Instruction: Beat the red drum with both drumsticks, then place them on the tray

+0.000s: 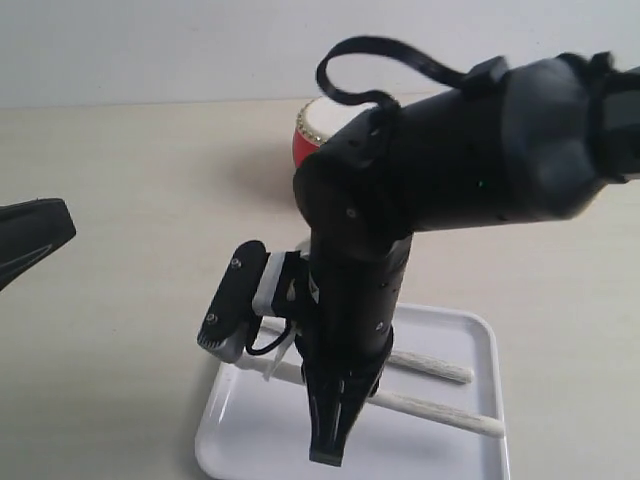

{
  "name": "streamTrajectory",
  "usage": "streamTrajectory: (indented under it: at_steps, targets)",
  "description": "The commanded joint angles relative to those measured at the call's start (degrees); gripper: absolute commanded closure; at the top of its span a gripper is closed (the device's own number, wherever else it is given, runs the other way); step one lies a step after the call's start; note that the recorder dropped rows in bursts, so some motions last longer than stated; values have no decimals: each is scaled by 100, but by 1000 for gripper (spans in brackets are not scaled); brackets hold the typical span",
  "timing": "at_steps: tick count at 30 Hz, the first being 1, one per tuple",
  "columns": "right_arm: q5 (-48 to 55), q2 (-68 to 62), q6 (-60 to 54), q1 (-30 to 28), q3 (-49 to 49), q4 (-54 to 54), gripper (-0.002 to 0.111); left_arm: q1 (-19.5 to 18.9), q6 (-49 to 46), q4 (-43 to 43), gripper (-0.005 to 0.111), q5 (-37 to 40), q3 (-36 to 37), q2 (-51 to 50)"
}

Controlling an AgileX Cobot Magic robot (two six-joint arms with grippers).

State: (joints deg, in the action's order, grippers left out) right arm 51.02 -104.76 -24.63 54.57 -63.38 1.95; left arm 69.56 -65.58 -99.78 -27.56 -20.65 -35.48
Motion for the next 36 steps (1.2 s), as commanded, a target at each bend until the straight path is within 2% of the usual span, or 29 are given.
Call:
streamTrajectory:
  at_steps: [1, 5, 13, 19, 24, 28, 29, 30, 36]
  targets:
    - [15, -285, -309, 10, -59, -62, 108, 2, -29, -17, 107, -186, 14, 36]
    - [-139, -360, -318, 10, -59, -62, 107, 2, -32, -17, 107, -293, 14, 36]
    - [-338, -360, -318, 10, -59, -62, 87, 2, -249, -17, 107, -368, 14, 36]
    - [-302, -348, -275, 10, -59, -62, 81, 2, -347, -17, 107, -378, 14, 36]
    - [-235, -130, 72, 10, -59, -103, 83, 2, -558, -17, 107, -429, 14, 36]
    - [83, 699, 1318, 10, 41, -481, 101, 2, -1036, -17, 107, -471, 14, 36]
    - [-44, 1054, 1488, -1, 163, -595, 107, 2, -1131, -17, 107, -471, 14, 36]
    - [-246, 1369, 1561, -9, 338, -728, 108, 2, -1223, -17, 107, -460, 14, 36]
    - [-1595, 3526, 2284, -140, 1593, -839, 108, 2, -1345, -17, 107, -428, 14, 36]
